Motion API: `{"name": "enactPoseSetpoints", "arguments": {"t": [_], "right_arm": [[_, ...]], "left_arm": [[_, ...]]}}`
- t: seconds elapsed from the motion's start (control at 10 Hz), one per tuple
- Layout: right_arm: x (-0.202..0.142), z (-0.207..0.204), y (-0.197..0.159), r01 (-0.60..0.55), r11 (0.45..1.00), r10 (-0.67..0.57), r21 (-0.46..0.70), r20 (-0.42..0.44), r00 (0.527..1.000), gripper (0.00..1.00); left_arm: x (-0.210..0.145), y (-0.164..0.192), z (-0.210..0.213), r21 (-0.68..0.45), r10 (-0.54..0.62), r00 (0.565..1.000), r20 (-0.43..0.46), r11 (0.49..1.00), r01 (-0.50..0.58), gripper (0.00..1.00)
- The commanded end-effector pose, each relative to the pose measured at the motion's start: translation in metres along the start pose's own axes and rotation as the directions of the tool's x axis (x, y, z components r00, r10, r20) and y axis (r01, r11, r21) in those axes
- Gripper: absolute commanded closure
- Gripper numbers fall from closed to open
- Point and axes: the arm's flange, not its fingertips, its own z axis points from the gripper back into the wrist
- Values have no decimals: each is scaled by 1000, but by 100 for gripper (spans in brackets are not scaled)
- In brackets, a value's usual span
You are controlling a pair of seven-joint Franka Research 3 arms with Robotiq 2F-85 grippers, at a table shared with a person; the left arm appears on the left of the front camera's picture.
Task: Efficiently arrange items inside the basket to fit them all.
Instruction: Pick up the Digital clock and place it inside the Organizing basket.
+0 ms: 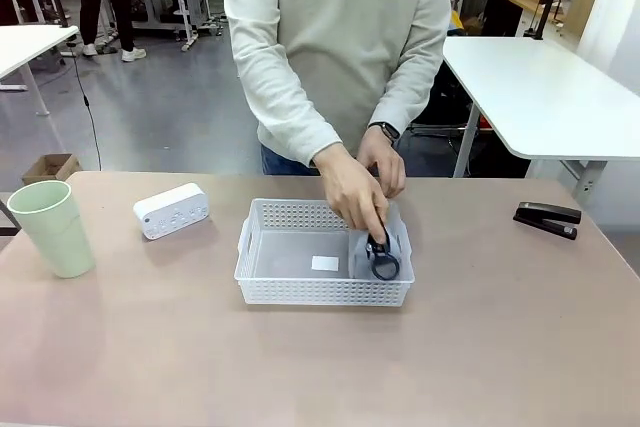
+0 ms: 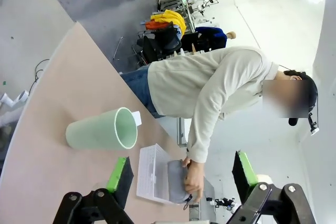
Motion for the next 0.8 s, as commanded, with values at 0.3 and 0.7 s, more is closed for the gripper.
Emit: {"name": "enactPoseSetpoints", "arguments": {"t": [0.3,0.7], "right_arm": [[1,3,-2,-27,1000,27,10,12,1000,0],[1,3,-2,-27,1000,27,10,12,1000,0]], "left_arm": [[2,-1,1,-11,-23,1000,3,1000,23,0],[-1,0,1,4,0,1000,0,1000,0,0]]}}
